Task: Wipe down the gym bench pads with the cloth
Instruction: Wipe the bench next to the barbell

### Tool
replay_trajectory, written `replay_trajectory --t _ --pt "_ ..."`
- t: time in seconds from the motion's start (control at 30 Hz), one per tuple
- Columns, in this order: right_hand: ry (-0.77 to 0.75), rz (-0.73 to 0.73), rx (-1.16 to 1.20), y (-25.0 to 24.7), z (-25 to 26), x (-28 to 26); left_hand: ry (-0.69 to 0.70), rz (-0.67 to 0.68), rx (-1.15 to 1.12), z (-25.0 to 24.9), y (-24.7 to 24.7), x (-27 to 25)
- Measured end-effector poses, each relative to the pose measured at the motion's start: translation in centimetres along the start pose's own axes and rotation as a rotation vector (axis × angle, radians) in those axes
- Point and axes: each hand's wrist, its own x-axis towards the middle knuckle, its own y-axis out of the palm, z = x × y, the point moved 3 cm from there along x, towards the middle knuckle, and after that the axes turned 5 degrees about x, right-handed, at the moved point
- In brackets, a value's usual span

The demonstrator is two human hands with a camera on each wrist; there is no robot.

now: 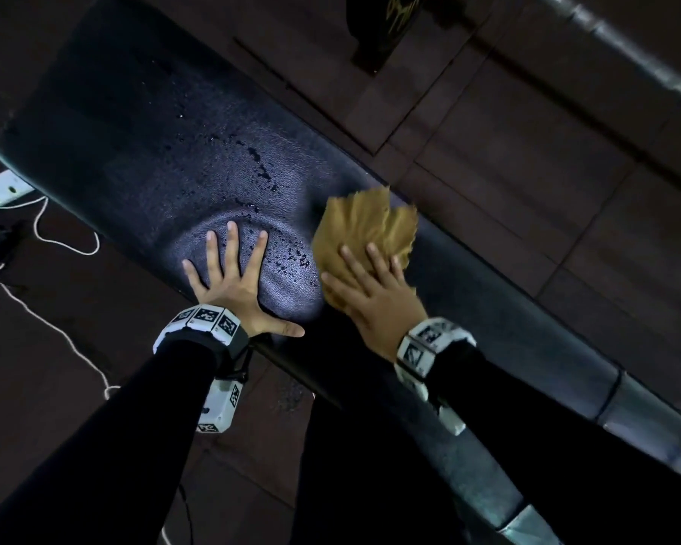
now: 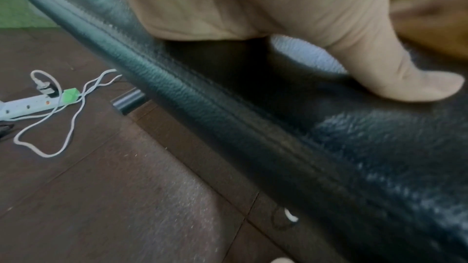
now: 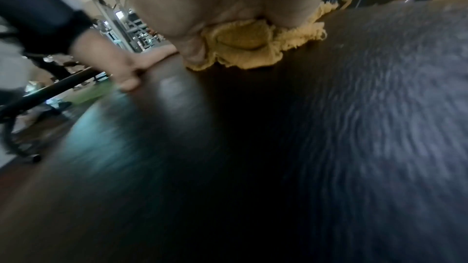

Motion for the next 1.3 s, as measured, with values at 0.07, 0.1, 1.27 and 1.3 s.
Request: replay_trajectory --t 0.07,0.1,1.27,1.3 --pt "-0.035 0.088 0.041 1.7 1.6 -2.4 -0.002 -0.005 0.014 0.0 0.0 0.0" --pt "-0.056 0.139 0.059 2.4 2.0 -3.4 0.0 -0.005 0.02 0.0 0.0 -0.2" --pt "0.627 -0.102 0.211 -1.5 -9.3 -0.8 -0.228 -0.446 -0.26 -1.8 -1.6 2.2" --pt "0.625 -0.108 0.212 -1.5 -9.3 -0.8 -0.259 -0.447 -0.274 -0.2 -2.2 2.7"
